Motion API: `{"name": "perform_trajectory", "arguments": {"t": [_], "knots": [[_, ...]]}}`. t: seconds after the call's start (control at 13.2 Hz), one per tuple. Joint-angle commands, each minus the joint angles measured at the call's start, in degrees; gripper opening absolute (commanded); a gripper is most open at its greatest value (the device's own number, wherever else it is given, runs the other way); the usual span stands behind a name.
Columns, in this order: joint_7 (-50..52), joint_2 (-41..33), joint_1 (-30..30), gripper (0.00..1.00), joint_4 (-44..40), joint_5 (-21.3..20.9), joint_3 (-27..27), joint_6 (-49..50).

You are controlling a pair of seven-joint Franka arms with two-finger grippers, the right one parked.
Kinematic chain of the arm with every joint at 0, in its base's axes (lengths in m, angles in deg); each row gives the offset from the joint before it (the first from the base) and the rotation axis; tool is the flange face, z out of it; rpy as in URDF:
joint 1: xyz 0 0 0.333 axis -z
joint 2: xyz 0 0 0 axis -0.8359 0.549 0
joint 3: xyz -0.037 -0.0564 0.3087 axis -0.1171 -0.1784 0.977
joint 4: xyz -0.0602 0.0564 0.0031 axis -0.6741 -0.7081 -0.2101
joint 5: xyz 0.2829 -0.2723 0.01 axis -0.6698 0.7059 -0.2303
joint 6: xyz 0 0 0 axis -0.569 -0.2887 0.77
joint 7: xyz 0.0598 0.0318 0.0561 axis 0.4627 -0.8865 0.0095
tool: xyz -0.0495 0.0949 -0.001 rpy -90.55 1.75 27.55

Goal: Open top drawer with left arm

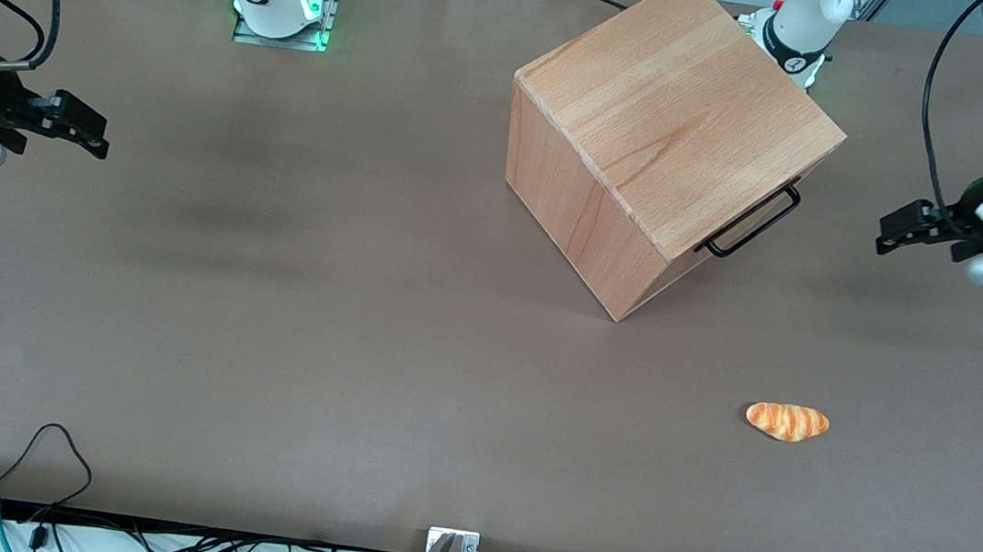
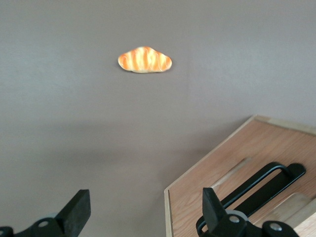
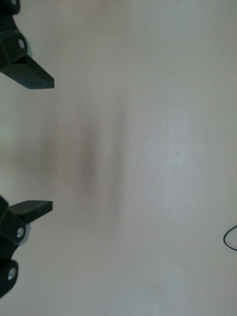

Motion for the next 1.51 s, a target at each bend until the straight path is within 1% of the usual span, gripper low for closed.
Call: {"name": "perform_trajectory", "arguments": {"t": [0.0, 0.23, 0.38, 0.53, 0.68, 0.83, 1.06, 1.21, 1.43], "knots": [[-6.7, 0.5, 0.2, 1.0, 3.0, 1.2, 0.1, -2.7], [-20.0, 1.9, 0.3, 1.0, 5.4, 1.7, -0.4, -4.5], [-24.7, 2.6, 0.6, 1.0, 7.2, 3.1, -0.6, -5.7], [-28.8, 3.0, 0.8, 1.0, 8.8, 5.4, -1.7, -7.0], [-31.6, 3.5, 0.9, 1.0, 9.8, 5.5, -3.7, -7.9], [-32.2, 3.6, 0.9, 1.0, 10.9, 5.7, -5.2, -7.9], [-34.7, 3.7, 0.9, 1.0, 11.5, 9.9, -5.6, -7.9], [-35.4, 3.7, 0.9, 1.0, 12.3, 10.9, -5.8, -8.1], [-36.8, 3.7, 0.9, 1.0, 12.5, 11.2, -6.3, -8.0]]}}
